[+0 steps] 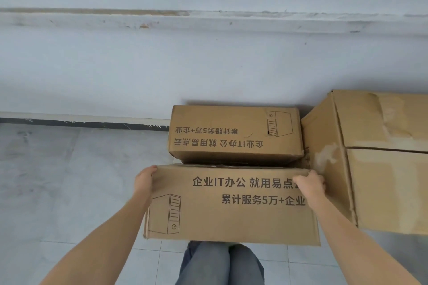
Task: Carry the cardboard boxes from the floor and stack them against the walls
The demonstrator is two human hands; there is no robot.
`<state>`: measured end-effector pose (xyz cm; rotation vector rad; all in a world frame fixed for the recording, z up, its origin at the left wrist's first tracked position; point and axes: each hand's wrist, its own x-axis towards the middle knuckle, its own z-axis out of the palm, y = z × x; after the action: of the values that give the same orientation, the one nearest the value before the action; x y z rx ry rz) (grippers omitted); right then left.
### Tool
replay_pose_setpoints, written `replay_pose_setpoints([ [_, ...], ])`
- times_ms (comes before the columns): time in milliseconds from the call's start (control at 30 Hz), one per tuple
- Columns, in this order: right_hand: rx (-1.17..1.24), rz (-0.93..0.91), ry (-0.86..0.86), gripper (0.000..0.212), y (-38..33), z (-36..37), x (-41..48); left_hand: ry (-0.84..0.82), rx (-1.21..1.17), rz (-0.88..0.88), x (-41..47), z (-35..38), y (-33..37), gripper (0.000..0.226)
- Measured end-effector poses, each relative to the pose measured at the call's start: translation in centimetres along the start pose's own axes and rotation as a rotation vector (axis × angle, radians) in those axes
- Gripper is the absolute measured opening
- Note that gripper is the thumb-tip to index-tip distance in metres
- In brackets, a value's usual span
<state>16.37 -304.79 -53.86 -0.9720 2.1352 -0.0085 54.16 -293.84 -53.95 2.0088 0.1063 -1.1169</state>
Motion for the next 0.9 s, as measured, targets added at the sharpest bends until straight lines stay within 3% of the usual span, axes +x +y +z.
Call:
replay_pose_setpoints([
  [233, -0.064, -0.104, -0.024, 0.074, -0.1, 1.9, 3.0, -0.103, 0.045, 0.012, 2.5, 3.4, -0.1, 0.016],
  [333, -0.041, -0.225, -0.159, 0.073, -0.6, 3.7, 3.4, -0.194, 0.082, 0.044, 3.0, 4.7, 0.0, 0.011],
  [433, -0.273, -0.249, -0.262, 0.076, -1.1, 6.3, 2.3, -0.243, 0.251, 0.086, 3.2, 5.4, -0.6, 0.018],
  [567, -0.333, -0.223, -0.403, 0.077, 0.1, 7.7, -0.9, -0.314, 0.451, 0.081, -0.1, 5.1, -1.2, 0.039],
  [900, -0.218, -0.268, -0.409, 0.067, -0.7, -2.3, -12.0, -0.302, 0.490, 0.099, -12.0, -1.9, 2.7, 0.030],
])
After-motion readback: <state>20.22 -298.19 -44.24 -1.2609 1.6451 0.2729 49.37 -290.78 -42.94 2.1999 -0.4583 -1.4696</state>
